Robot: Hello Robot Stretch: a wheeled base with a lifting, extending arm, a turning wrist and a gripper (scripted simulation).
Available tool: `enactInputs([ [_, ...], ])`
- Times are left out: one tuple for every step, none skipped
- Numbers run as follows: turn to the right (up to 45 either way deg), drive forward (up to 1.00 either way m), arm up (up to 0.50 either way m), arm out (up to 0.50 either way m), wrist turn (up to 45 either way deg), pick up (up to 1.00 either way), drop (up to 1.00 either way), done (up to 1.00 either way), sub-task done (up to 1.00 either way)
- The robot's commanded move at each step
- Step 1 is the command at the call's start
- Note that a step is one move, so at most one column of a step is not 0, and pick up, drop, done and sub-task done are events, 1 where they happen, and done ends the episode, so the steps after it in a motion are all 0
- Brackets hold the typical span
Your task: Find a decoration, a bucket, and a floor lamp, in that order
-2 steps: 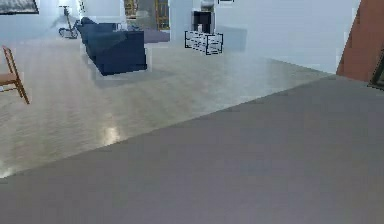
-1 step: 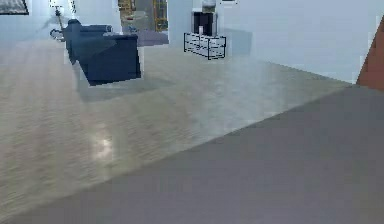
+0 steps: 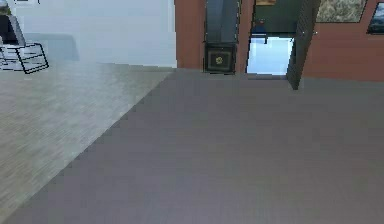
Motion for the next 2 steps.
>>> enactInputs([
  [12.0, 0.0, 0.0, 0.0, 0.0, 0.0, 0.0, 0.0, 0.0],
  [0.0, 0.85, 0.0, 0.0, 0.0, 0.0, 0.0, 0.0, 0.0],
])
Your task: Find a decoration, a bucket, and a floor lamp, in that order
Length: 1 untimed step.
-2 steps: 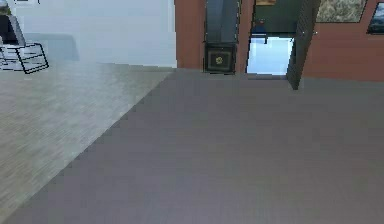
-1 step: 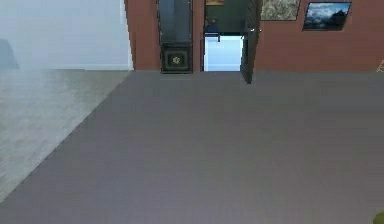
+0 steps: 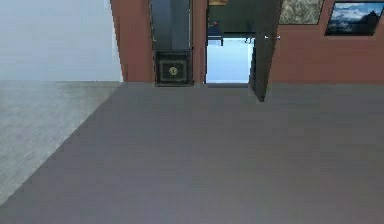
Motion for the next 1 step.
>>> enactInputs([
  [45.0, 0.0, 0.0, 0.0, 0.0, 0.0, 0.0, 0.0, 0.0],
])
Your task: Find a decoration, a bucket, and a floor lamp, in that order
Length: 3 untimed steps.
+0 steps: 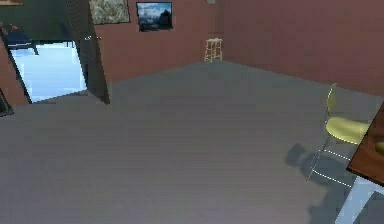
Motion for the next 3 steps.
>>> enactInputs([
  [15.0, 0.0, 0.0, 0.0, 0.0, 0.0, 0.0, 0.0, 0.0],
  [0.0, 0.15, 0.0, 0.0, 0.0, 0.0, 0.0, 0.0, 0.0],
  [-45.0, 0.0, 0.0, 0.0, 0.0, 0.0, 0.0, 0.0, 0.0],
])
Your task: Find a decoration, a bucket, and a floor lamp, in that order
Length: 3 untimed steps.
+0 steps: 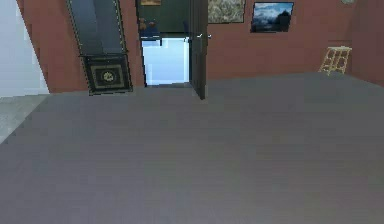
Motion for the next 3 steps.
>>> enactInputs([
  [-3.0, 0.0, 0.0, 0.0, 0.0, 0.0, 0.0, 0.0, 0.0],
  [0.0, 1.0, 0.0, 0.0, 0.0, 0.0, 0.0, 0.0, 0.0],
  [0.0, 1.0, 0.0, 0.0, 0.0, 0.0, 0.0, 0.0, 0.0],
])
